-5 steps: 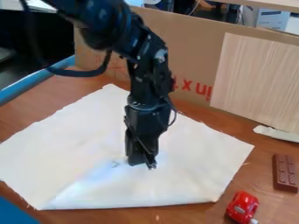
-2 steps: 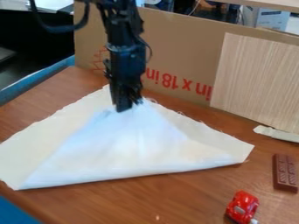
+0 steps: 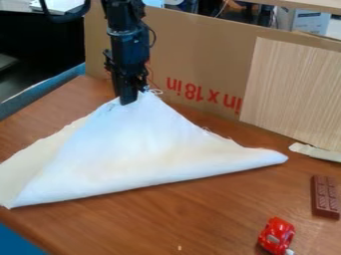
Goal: Fold the cloth from bottom rigth to up left
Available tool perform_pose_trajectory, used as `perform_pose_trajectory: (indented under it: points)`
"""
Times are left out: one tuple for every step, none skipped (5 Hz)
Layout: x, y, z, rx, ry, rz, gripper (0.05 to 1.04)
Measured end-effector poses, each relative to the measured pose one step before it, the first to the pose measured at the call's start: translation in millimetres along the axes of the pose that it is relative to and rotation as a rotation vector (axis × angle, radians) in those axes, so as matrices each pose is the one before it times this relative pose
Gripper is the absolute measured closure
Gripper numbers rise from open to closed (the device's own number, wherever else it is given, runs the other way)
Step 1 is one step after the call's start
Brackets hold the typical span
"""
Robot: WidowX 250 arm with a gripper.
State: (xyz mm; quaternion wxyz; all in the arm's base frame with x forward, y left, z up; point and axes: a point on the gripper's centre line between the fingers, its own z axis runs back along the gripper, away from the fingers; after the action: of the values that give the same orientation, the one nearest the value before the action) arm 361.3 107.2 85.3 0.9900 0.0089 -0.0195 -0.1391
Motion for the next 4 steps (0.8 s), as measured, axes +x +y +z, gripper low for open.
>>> perform_pose_trajectory:
  points:
    - [13.44, 12.28, -5.17, 0.0087, 0.0162, 0.0219, 1.031]
    - [12.93, 9.64, -5.63, -0.0011, 0.0137, 0.0063, 1.031]
    - [14.47, 14.19, -7.99, -0.002, 0.031, 0.0226, 1.031]
    - [12.64, 7.7, 0.2, -0.0051, 0.013, 0.0084, 1.031]
